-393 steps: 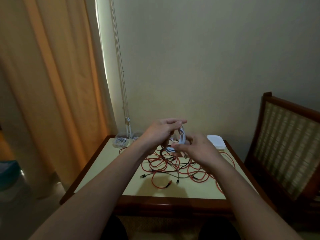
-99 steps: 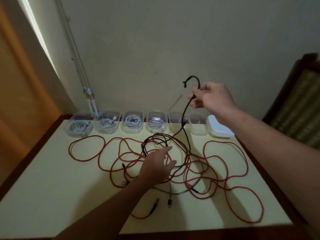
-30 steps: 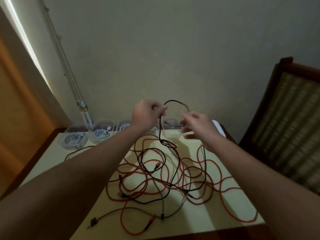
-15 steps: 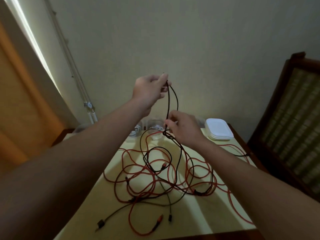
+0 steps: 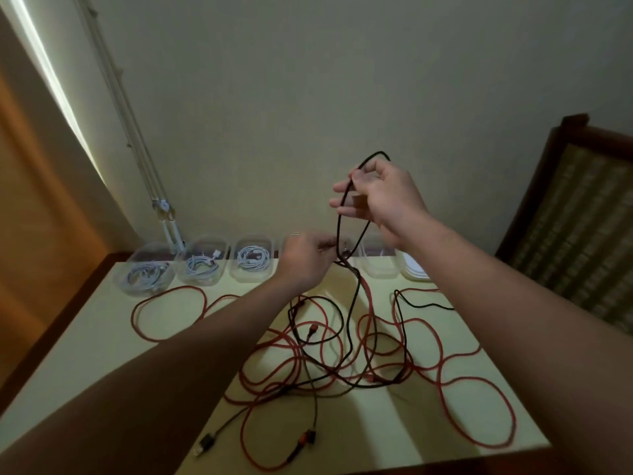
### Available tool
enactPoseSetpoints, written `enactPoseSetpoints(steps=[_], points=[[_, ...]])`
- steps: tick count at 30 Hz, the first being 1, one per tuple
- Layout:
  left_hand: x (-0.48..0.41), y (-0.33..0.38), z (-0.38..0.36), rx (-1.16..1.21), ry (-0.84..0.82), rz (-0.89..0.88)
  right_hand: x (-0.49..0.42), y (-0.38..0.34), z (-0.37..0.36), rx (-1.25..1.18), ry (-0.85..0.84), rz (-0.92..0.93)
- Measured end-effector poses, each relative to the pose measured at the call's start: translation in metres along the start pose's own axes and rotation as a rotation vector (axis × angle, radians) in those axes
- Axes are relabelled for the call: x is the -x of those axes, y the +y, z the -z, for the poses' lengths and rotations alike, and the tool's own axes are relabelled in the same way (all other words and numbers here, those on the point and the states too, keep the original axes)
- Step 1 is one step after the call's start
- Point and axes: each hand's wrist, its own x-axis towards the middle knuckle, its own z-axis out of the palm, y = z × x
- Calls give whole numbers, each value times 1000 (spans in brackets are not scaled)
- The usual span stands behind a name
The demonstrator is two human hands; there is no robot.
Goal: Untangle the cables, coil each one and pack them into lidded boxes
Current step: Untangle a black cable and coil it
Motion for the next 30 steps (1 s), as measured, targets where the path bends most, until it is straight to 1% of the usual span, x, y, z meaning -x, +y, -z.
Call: enactPoseSetpoints(steps=[2,4,7,9,11,12,14,16,21,24,27,28,30], points=[[-2,-3,1,-85,31,10,-4,-13,5,-138,-12,-14],[-5,-3,5,-85,33,42,-8,-22,13,-238,0,-19],[-10,3,14,-104,12,-4,-13,-21,26,-356,40,-54],[-10,7,19,-112,-81,-65,-13,-15,30,-400,56,-84],[-5,11,20,-127,-220,-108,-13,-9,34,-412,62,-109],[-3,12,19,-153,-254,-146,-12,-7,35,-415,62,-119],[-1,12,15,-214,-237,-231,-10,-6,36,-424,59,-131],[-1,11,11,-240,-199,-263,-9,-7,37,-426,58,-130],[-6,5,13,-338,-145,-215,-10,-11,48,-450,115,-91],[-11,2,20,-293,-171,-168,-9,-5,58,-492,186,-108],[-12,6,28,-79,-146,-135,-3,6,61,-417,267,-128],[-11,8,30,-28,-145,-138,2,11,59,-346,262,-138],[-11,13,32,-23,-138,-164,15,23,52,-132,181,-146]])
